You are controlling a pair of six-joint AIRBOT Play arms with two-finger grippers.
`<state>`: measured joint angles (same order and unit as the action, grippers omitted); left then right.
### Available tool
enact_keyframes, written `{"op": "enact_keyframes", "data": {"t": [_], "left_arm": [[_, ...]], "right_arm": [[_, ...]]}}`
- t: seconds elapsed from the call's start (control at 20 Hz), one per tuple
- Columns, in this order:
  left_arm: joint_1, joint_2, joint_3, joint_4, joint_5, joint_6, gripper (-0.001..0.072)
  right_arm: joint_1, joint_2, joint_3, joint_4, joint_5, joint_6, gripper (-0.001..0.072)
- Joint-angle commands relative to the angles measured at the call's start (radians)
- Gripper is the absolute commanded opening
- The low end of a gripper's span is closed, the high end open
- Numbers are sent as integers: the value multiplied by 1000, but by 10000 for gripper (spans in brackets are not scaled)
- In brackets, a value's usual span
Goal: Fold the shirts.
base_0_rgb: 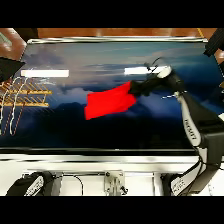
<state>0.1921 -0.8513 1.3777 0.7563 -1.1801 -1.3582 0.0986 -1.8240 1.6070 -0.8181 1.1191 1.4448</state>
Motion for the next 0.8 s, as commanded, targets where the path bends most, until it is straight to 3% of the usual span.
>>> {"op": "enact_keyframes", "data": {"t": [0.0,0.15,0.55,0.75], "left_arm": [[0,-1,0,0,0,-2,35],[0,-1,0,1,0,-6,35],[-2,-2,0,1,-11,-20,35],[-2,-10,-1,1,-11,-20,35]], "right_arm": [[-187,89,64,4,7,-10,67],[-392,163,64,-58,101,2,67],[-859,252,43,-399,391,110,67],[-958,353,-207,-452,381,135,68]]}}
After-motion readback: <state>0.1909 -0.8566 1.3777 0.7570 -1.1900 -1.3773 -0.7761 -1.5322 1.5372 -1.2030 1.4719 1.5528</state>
